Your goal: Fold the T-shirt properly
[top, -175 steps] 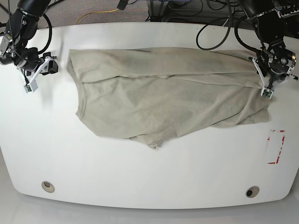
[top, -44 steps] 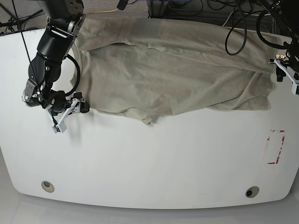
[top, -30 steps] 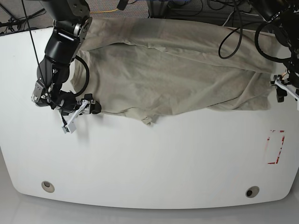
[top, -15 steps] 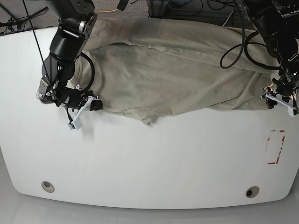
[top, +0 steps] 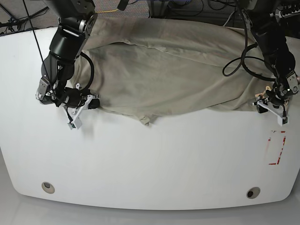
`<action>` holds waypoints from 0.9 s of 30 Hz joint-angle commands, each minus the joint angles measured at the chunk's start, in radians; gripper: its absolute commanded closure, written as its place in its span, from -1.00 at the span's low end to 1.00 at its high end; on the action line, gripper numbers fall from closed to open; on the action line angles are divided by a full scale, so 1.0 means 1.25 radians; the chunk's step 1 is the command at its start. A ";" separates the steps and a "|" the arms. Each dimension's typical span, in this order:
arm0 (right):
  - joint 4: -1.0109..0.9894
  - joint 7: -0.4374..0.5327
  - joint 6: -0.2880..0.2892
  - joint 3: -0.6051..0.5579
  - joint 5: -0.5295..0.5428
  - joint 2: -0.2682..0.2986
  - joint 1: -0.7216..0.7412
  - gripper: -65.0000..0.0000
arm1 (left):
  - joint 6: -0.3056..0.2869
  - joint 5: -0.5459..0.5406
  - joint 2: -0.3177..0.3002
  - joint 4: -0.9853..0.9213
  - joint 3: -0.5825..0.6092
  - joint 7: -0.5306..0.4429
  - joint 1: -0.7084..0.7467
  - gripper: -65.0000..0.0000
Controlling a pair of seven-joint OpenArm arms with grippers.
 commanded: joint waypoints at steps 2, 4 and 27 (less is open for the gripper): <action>0.017 0.006 -0.001 0.001 0.002 0.009 0.018 1.00 | 0.000 -0.006 -0.021 0.000 0.035 -0.015 -0.020 -0.20; 0.017 0.006 -0.001 0.001 0.004 0.009 0.018 1.00 | 0.000 -0.004 -0.021 -0.001 0.052 -0.016 -0.020 -0.20; 0.130 0.006 -0.001 0.002 0.002 0.039 0.031 1.00 | -0.001 -0.006 -0.046 -0.017 0.129 -0.094 -0.018 1.00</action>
